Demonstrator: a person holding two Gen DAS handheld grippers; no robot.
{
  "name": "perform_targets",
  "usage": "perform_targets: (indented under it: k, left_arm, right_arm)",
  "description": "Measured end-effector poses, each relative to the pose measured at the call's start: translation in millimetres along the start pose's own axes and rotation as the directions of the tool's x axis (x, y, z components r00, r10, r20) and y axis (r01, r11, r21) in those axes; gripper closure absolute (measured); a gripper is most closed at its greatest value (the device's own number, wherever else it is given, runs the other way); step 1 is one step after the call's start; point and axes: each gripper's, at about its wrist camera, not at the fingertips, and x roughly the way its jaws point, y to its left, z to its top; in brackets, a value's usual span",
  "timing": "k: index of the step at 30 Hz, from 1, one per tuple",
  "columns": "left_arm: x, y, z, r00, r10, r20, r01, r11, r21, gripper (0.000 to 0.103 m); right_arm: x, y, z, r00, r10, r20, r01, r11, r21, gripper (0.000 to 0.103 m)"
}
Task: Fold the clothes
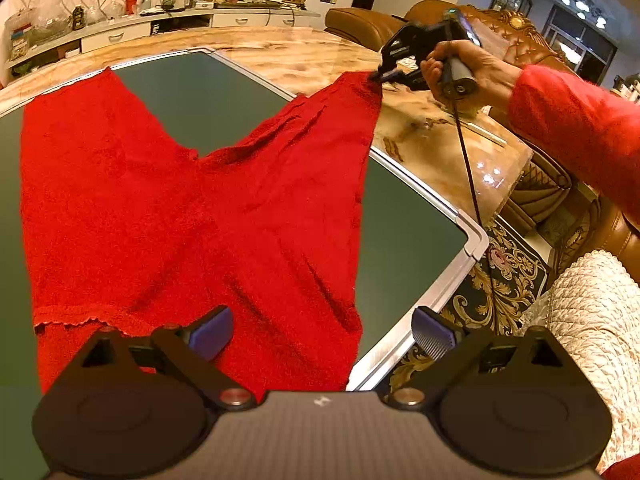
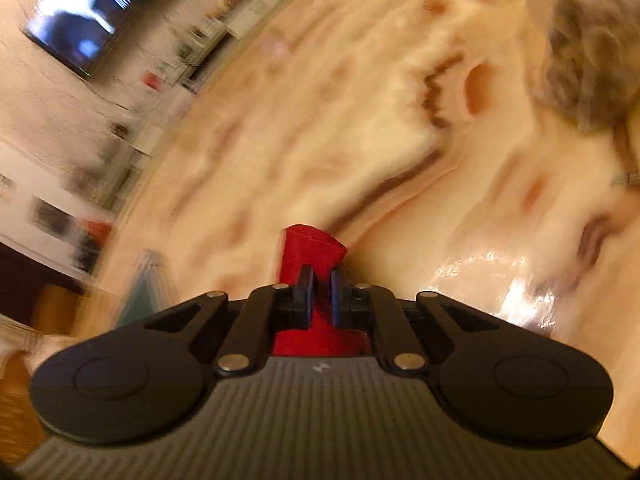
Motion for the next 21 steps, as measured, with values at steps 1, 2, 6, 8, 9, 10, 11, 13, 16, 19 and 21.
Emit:
perform_targets:
  k: [1, 2, 6, 8, 9, 10, 11, 13, 16, 19, 21]
  left_arm:
    - [1, -1, 0, 1.000, -0.005, 0.003, 0.005, 1.000, 0.007, 0.004]
    - [1, -2, 0, 1.000, -0.007, 0.005, 0.007, 1.000, 0.015, 0.004]
    - [3, -5, -3, 1.000, -0.002, 0.007, 0.001, 0.999, 0.046, 0.004]
    - [2, -7, -4, 1.000, 0.004, 0.006, -0.004, 0.998, 0.059, 0.004]
    - [2, -8, -4, 1.000, 0.005, 0.005, -0.005, 0.998, 0.065, 0.004]
    - [2, -9, -5, 1.000, 0.007, 0.004, -0.007, 0.998, 0.070, 0.004]
    - [1, -10, -5, 1.000, 0.008, 0.003, -0.008, 0.997, 0.076, 0.004]
    - [1, -13, -7, 1.000, 0.013, 0.002, -0.013, 0.996, 0.089, 0.004]
    - [0, -15, -9, 1.000, 0.022, -0.001, -0.022, 0.994, 0.108, 0.004]
    - [-1, -17, -12, 1.000, 0.025, 0.000, -0.025, 0.992, 0.127, 0.004]
    - [-1, -17, -13, 1.000, 0.027, 0.002, -0.027, 0.990, 0.141, 0.004]
  right_arm:
    - [-9, 0, -6, 0.998, 0.056, 0.004, -0.056, 0.998, 0.017, 0.092]
    - [-18, 3, -12, 0.994, 0.105, 0.003, -0.105, 0.994, 0.026, 0.092]
    - [-54, 27, -40, 0.958, 0.286, -0.003, -0.286, 0.958, 0.033, 0.092]
    - [-70, 47, -56, 0.930, 0.368, -0.019, -0.367, 0.929, 0.041, 0.092]
    - [-77, 57, -63, 0.914, 0.404, -0.027, -0.402, 0.914, 0.046, 0.092]
    - [-84, 68, -70, 0.901, 0.433, -0.036, -0.431, 0.901, 0.048, 0.092]
    - [-89, 80, -76, 0.884, 0.465, -0.048, -0.463, 0.885, 0.052, 0.092]
    - [-100, 108, -88, 0.853, 0.516, -0.076, -0.515, 0.856, 0.044, 0.092]
    - [-111, 147, -101, 0.817, 0.567, -0.108, -0.566, 0.823, 0.040, 0.092]
    - [-116, 188, -110, 0.792, 0.595, -0.137, -0.597, 0.802, 0.032, 0.092]
    - [-114, 216, -115, 0.791, 0.591, -0.157, -0.597, 0.802, 0.010, 0.092]
